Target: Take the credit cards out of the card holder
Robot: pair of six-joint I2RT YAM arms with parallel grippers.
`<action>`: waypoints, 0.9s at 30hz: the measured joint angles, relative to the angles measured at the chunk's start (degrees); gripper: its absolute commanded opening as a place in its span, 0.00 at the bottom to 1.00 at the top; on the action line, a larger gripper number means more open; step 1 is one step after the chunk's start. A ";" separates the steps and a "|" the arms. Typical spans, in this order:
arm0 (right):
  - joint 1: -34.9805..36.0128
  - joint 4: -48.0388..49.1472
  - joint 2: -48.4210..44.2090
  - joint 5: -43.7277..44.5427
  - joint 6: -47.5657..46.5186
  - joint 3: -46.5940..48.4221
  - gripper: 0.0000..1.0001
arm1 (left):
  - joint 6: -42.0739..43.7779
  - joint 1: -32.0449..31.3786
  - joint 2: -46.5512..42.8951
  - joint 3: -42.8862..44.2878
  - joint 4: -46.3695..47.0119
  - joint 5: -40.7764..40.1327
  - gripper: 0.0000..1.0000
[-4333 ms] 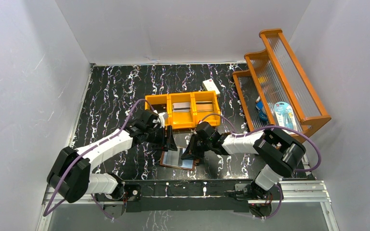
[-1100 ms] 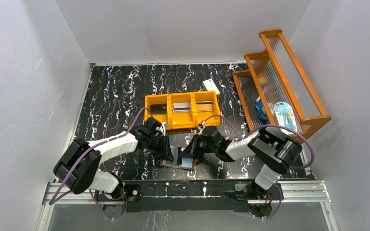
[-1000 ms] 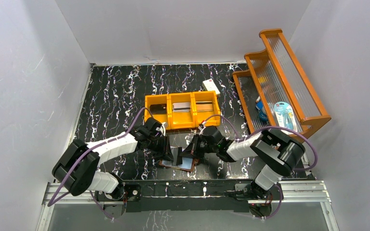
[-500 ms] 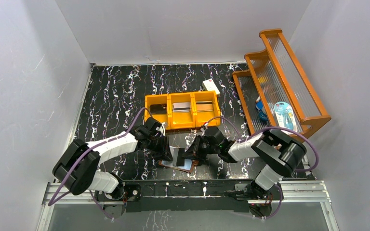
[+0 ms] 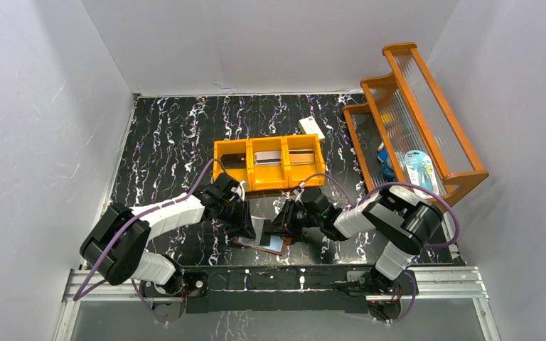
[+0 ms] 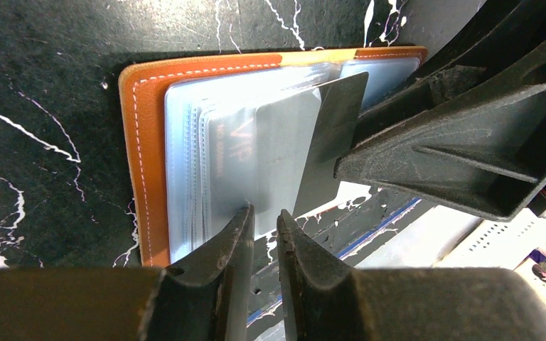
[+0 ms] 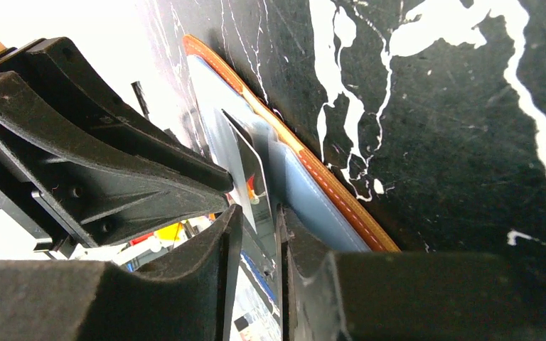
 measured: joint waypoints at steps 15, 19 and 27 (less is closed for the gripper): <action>0.85 -4.50 -0.55 0.87 -3.89 2.16 0.03 | 0.31 0.00 0.17 -0.09 0.37 0.31 0.18; 0.90 -6.80 -2.69 1.38 -4.72 2.71 0.00 | 0.22 0.00 0.24 -0.09 0.46 0.33 0.19; 1.20 -14.78 -10.91 4.96 -4.96 1.84 0.00 | -0.17 -0.09 -0.42 -0.09 0.37 -0.28 0.21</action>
